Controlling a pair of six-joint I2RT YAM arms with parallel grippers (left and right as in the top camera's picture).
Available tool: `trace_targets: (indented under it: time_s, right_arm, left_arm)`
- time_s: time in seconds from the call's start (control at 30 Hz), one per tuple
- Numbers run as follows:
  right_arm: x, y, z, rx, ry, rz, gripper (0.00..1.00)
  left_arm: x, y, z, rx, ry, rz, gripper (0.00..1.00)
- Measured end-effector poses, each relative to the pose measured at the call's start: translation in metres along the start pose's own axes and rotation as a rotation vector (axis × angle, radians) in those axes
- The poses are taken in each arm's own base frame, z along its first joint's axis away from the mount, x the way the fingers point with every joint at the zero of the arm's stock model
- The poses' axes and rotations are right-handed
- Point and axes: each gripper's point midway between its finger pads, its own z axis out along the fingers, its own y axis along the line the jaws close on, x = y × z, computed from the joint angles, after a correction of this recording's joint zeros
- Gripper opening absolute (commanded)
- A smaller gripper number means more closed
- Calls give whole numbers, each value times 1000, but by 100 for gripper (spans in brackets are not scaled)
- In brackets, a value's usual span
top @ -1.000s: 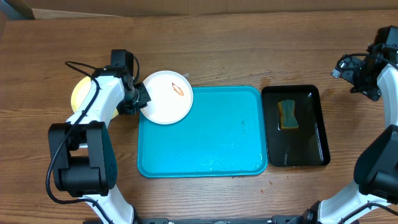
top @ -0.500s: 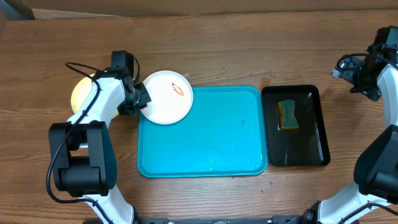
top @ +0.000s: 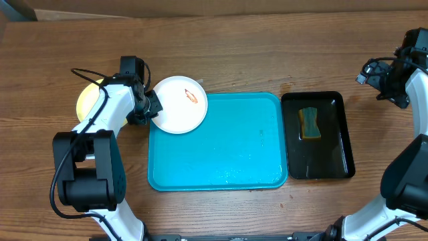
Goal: Clean dirty plates on tray and stack at the side
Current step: 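Grip the white plate's rim and drag it onto the blue tray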
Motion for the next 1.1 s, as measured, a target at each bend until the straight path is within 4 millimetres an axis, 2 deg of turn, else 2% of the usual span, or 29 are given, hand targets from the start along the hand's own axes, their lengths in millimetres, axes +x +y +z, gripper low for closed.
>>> trace_targets:
  time_s: [0.3,0.4,0.7,0.97,1.1]
  right_arm:
    - [0,0,0,0,0,0,100]
    - [0,0,0,0,-1,0,100]
    - [0,0,0,-1,-1,0,100]
    - [0,0,0,0,0,0,100]
    - [0,0,0,0,0,0,100]
  left_arm:
    - [-2,-1,2,5,-10,0,14]
    - [0,0,3,3,-7,-1,5]
    - [3,-7,3,43,11,6,4]
    - [27,-32,-4,192,126,93,4]
    - [59,-36,-9,186,239,150,4]
